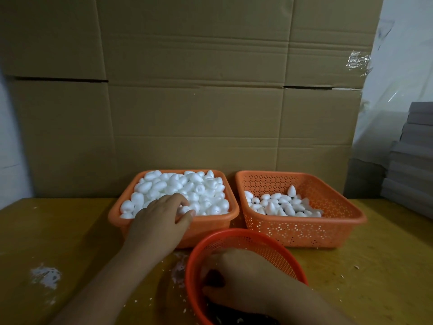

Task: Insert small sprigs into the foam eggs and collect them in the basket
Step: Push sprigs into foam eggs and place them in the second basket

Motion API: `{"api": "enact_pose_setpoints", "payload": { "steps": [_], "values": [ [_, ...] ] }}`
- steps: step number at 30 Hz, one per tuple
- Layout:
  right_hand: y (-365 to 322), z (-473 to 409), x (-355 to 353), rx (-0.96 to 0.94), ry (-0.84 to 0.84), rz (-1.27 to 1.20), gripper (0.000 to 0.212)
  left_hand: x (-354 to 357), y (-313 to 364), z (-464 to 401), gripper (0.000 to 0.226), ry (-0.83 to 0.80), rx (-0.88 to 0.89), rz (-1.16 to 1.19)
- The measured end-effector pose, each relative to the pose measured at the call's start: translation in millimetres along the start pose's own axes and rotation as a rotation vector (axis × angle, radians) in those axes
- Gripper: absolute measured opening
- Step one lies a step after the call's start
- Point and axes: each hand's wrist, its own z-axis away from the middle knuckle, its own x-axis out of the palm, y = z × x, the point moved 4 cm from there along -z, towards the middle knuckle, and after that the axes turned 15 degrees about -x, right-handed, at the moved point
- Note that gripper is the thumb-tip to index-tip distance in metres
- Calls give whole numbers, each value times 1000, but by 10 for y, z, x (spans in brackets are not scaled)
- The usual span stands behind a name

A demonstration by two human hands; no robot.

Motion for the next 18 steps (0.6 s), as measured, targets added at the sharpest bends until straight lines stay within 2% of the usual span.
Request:
{"api": "enact_pose_setpoints", "payload": {
  "steps": [4,9,12,15,18],
  "values": [
    [1,-2,-7,5,2,-3,17,-2,2,-14,4,-11,-4,102],
    [3,-5,1,6,9,-4,18,-53,48,-4,7,29,-19,220],
    [6,-3,8,12,10,-8,20,-179,183,5,16,-51,-59,618],
    [13,-6,9,13,11,-7,20,-343,375,103,30,-273,-143,1024],
    [18,-8,17,12,7,-4,20,-490,529,207,38,-462,-181,1275]
  ]
}}
